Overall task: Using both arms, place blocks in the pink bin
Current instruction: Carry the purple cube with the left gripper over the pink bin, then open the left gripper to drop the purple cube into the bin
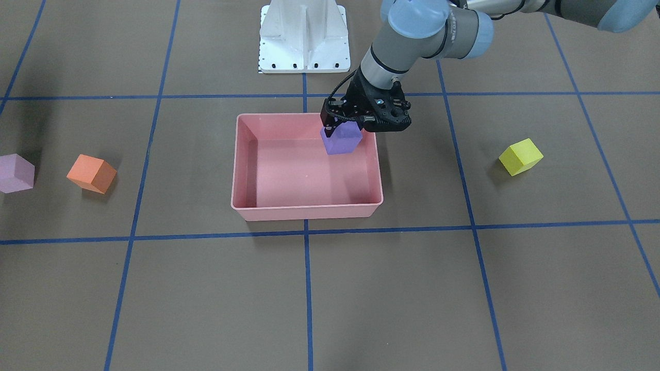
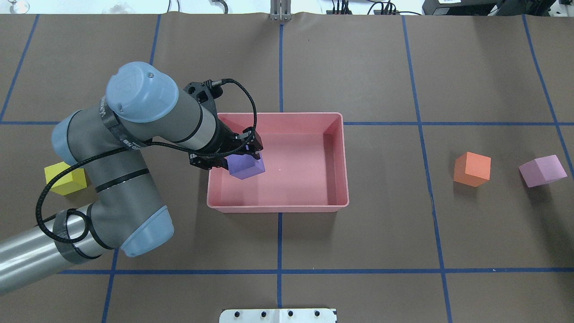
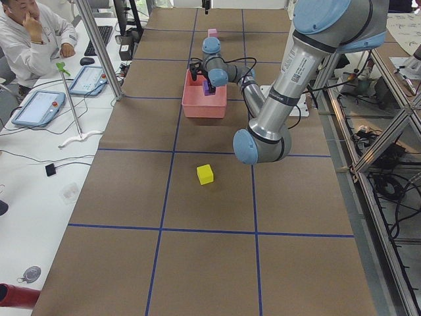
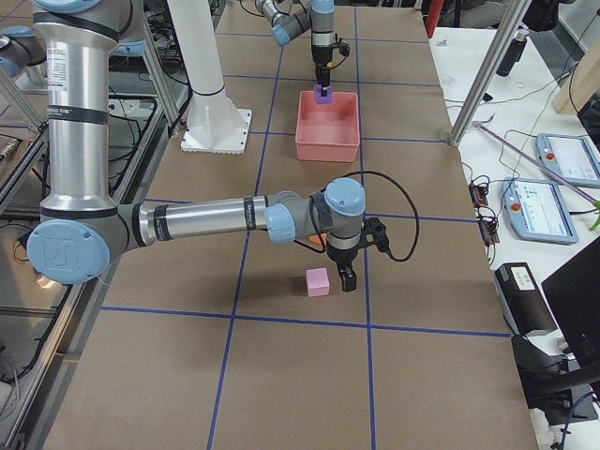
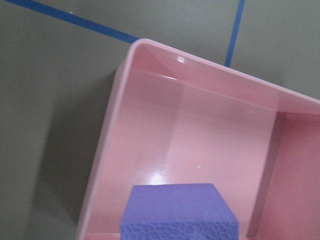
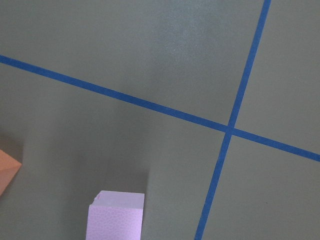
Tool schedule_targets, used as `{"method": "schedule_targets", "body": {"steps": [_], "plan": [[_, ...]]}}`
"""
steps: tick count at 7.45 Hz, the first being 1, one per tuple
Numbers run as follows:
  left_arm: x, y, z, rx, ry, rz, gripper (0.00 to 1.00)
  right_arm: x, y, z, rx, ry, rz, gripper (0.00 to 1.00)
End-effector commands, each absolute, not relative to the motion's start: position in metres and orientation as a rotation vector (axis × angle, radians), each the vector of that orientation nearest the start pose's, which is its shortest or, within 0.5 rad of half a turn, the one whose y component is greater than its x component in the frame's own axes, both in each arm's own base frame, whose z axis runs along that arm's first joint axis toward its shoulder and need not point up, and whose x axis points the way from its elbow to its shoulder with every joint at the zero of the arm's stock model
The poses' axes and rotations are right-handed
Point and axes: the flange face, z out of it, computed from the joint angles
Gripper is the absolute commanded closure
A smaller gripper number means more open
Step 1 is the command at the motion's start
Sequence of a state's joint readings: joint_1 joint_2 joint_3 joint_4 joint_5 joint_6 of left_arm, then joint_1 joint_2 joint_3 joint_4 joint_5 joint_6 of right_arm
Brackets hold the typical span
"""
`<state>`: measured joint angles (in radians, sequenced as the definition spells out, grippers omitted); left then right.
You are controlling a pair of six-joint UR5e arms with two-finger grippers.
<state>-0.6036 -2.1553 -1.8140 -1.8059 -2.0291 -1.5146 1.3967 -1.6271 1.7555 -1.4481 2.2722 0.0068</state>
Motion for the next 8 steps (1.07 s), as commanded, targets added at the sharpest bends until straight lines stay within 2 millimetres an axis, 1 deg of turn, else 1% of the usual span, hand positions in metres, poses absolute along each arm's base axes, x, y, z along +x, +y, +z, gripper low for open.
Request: {"method": "schedule_targets", "body": {"steps": [1,2,3,4,5,6,7,8], "plan": [[0.416,-0.41,0.223,-0.002,1.022,-0.157,0.0,-0.022,-0.485,0.584,0.173,-0.73,-0.261,0.0],[0.383,-0.396,0.243,0.025,0.938,-0.067,0.0,-0.025,-0.485,0.584,0.171,-0.731,-0.267,0.0],[0.35,-0.4,0.279,0.056,0.882,-0.012,0.0,-0.028,-0.485,0.583,0.17,-0.733,-0.27,0.0],[0.326,-0.407,0.315,0.088,0.827,0.057,0.0,-0.03,-0.484,0.583,0.163,-0.74,-0.265,0.0],[0.299,-0.419,0.34,0.095,0.791,0.033,0.0,-0.035,-0.484,0.58,0.153,-0.749,-0.248,0.0],[0.269,-0.431,0.364,0.071,0.758,-0.068,0.0,-0.037,-0.484,0.581,0.151,-0.75,-0.25,0.0],[0.242,-0.435,0.398,0.056,0.723,-0.124,0.0,-0.039,-0.484,0.581,0.147,-0.75,-0.254,0.0],[0.229,-0.435,0.43,0.054,0.717,-0.148,0.0,-0.039,-0.484,0.582,0.146,-0.75,-0.253,0.0]]}}
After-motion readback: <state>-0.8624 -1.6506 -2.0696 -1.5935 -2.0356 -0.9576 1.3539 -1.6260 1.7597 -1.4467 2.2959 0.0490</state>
